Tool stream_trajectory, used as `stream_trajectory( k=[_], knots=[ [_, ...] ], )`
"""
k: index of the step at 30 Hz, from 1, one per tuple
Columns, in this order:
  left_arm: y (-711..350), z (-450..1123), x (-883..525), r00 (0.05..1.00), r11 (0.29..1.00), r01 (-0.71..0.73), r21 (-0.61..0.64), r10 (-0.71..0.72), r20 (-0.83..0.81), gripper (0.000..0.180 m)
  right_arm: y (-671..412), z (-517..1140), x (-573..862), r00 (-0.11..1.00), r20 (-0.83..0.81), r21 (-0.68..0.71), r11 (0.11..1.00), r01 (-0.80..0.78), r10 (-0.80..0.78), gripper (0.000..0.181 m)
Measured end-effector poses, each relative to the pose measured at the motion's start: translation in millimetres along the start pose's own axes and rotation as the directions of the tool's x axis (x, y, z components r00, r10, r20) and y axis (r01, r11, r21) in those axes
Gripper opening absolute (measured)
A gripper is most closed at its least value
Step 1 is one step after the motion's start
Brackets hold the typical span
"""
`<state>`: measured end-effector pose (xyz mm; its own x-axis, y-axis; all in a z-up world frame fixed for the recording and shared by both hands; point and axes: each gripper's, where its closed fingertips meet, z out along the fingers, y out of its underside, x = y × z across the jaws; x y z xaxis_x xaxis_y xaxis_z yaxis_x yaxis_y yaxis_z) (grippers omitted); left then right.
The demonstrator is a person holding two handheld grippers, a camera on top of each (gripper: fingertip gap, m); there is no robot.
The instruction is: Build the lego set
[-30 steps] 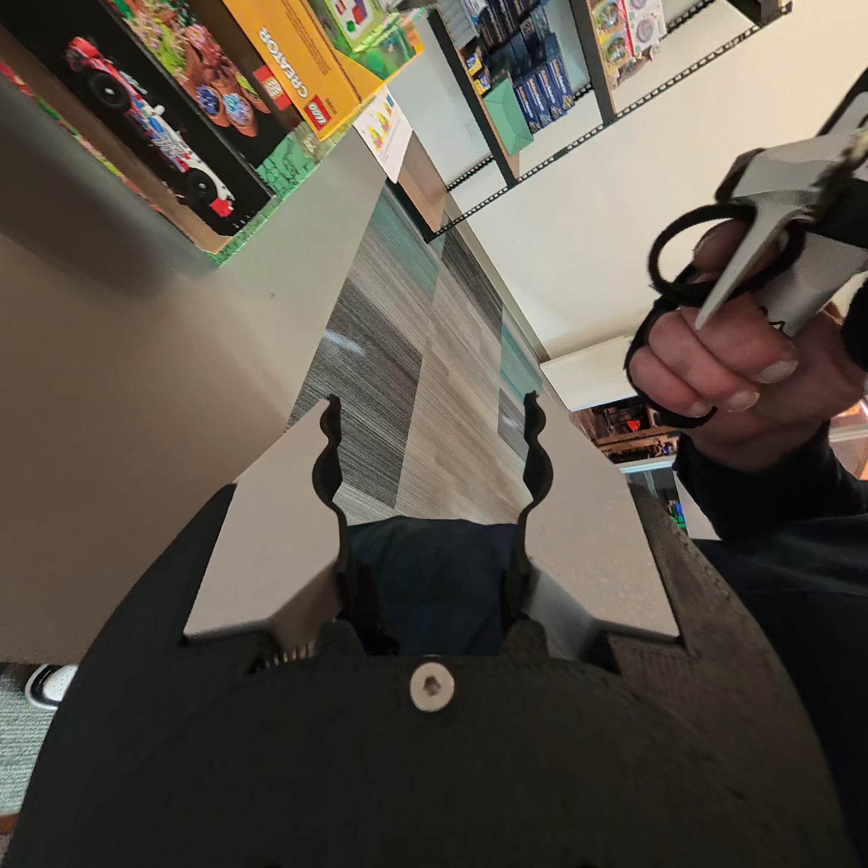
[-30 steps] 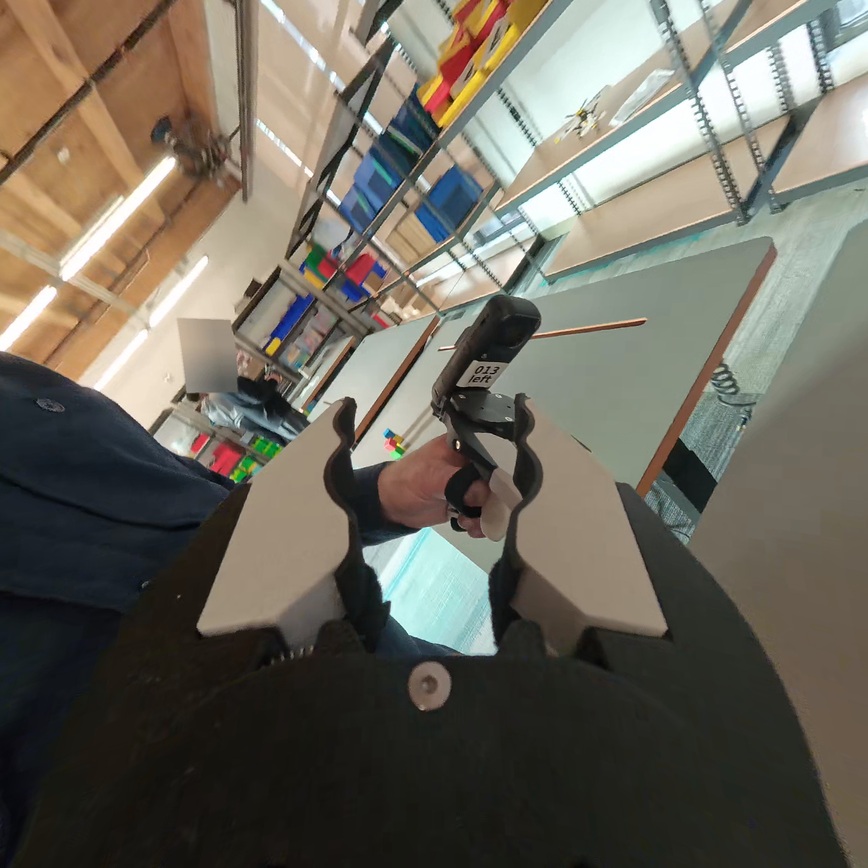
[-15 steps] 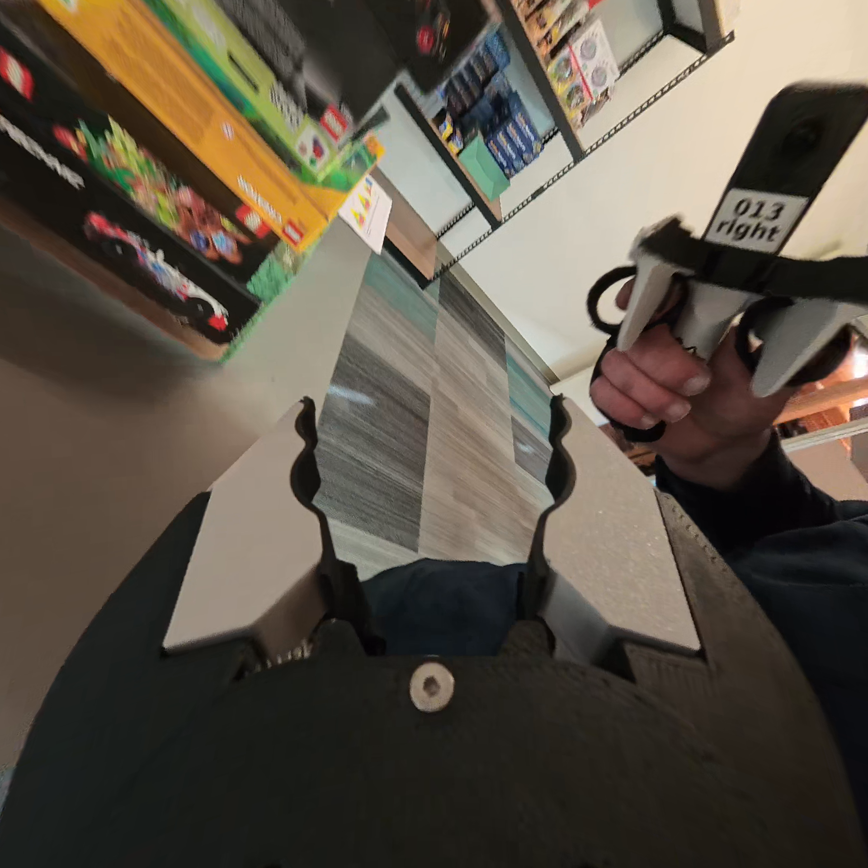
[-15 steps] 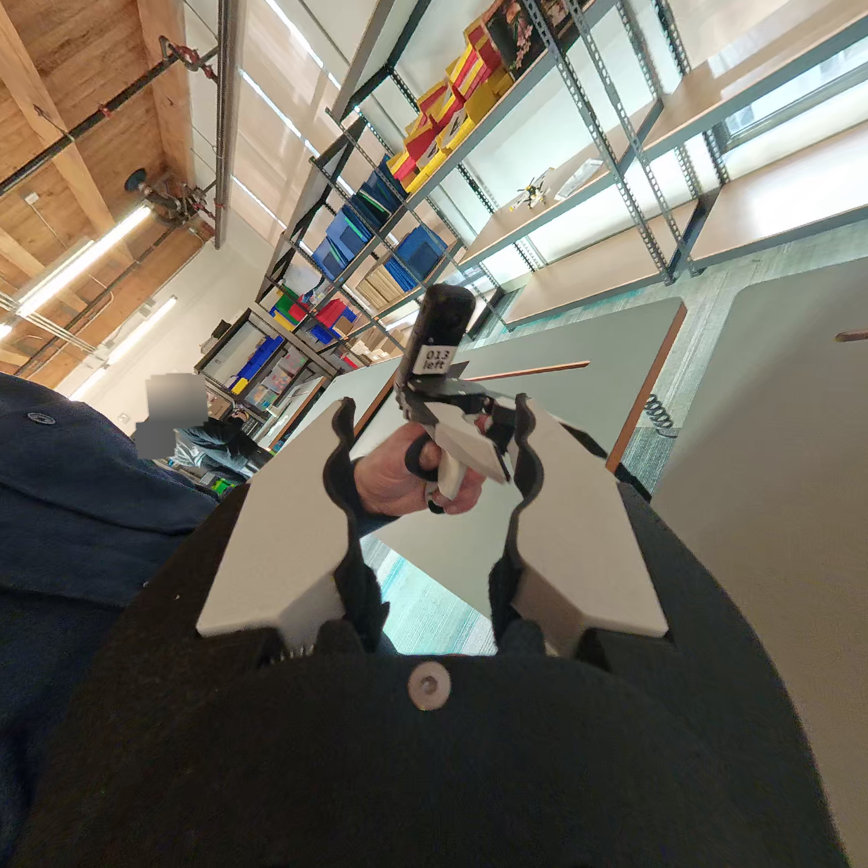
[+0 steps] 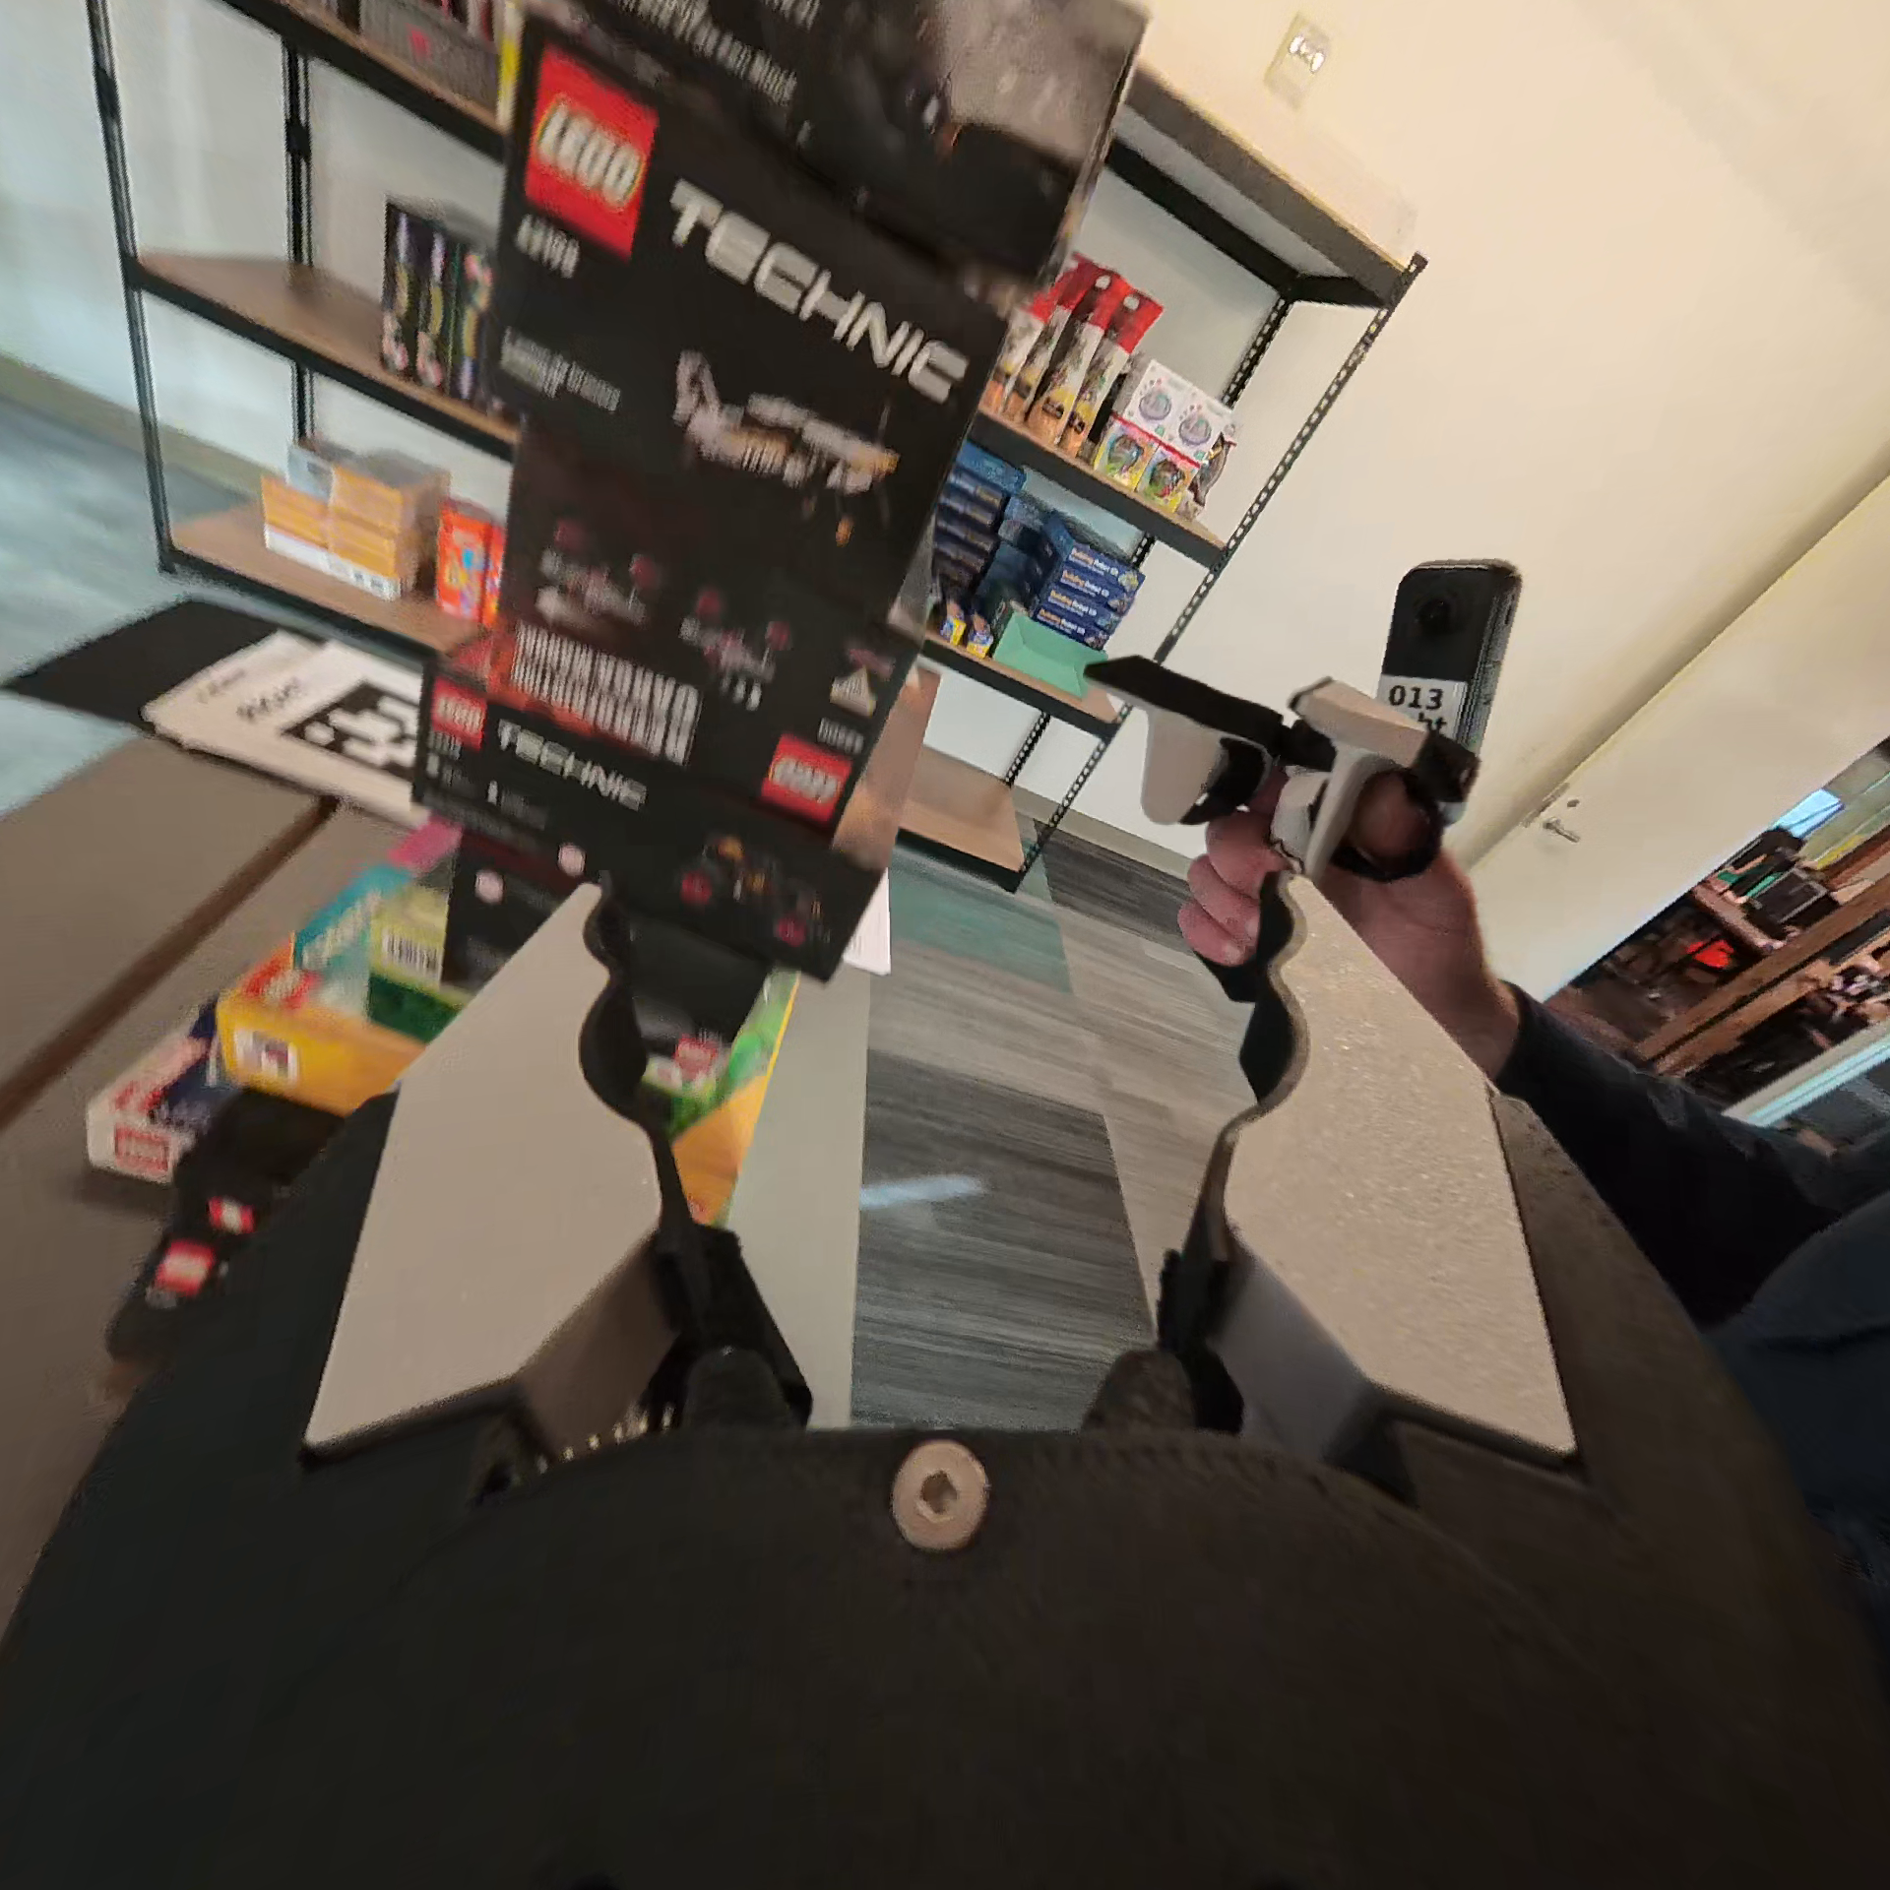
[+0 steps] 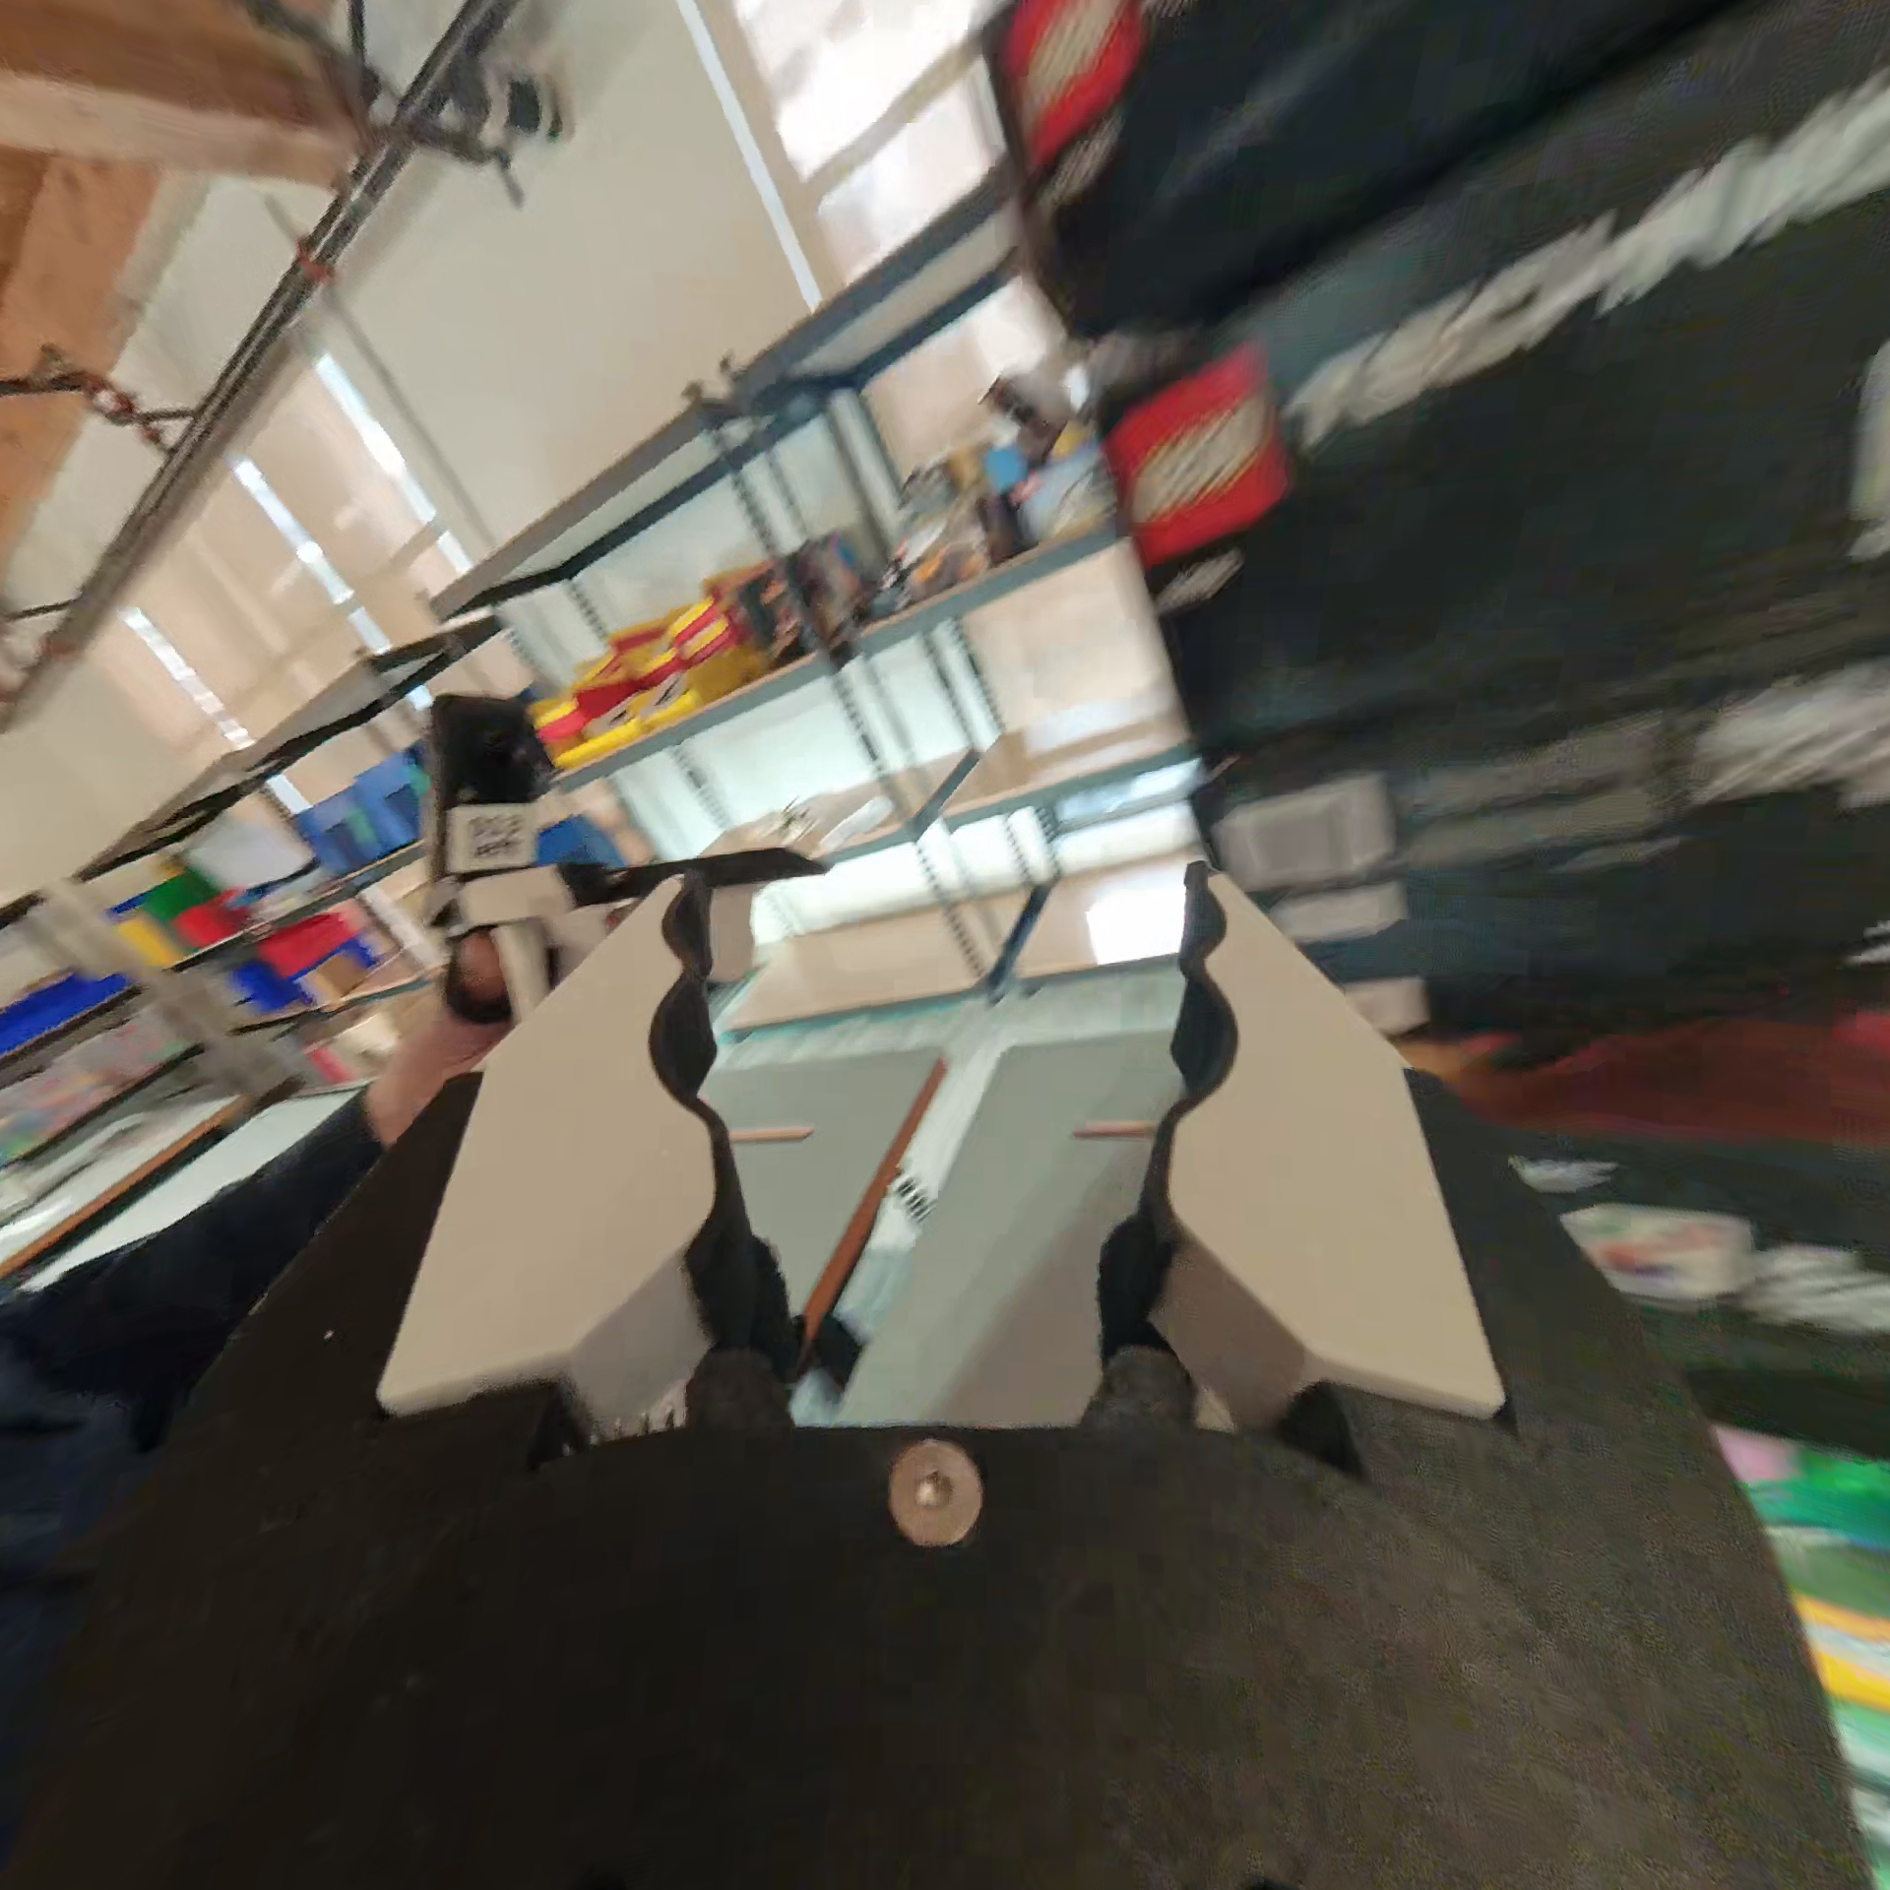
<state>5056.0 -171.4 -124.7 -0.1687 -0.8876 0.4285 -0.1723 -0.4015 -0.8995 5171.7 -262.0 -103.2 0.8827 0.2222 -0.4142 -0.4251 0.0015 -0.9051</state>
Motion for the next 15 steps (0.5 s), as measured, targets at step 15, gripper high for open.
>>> stream_trajectory(
  k=[15],
  knots=[
    [-121.2, 152.0, 23.4, 0.976, 0.976, -0.195, 0.092, 0.183, 0.121, 0.129, -222.9, -22.3, 184.6, 0.974, -0.179, 0.220, 0.959, 0.177, -0.139, 0.112]
  ],
)
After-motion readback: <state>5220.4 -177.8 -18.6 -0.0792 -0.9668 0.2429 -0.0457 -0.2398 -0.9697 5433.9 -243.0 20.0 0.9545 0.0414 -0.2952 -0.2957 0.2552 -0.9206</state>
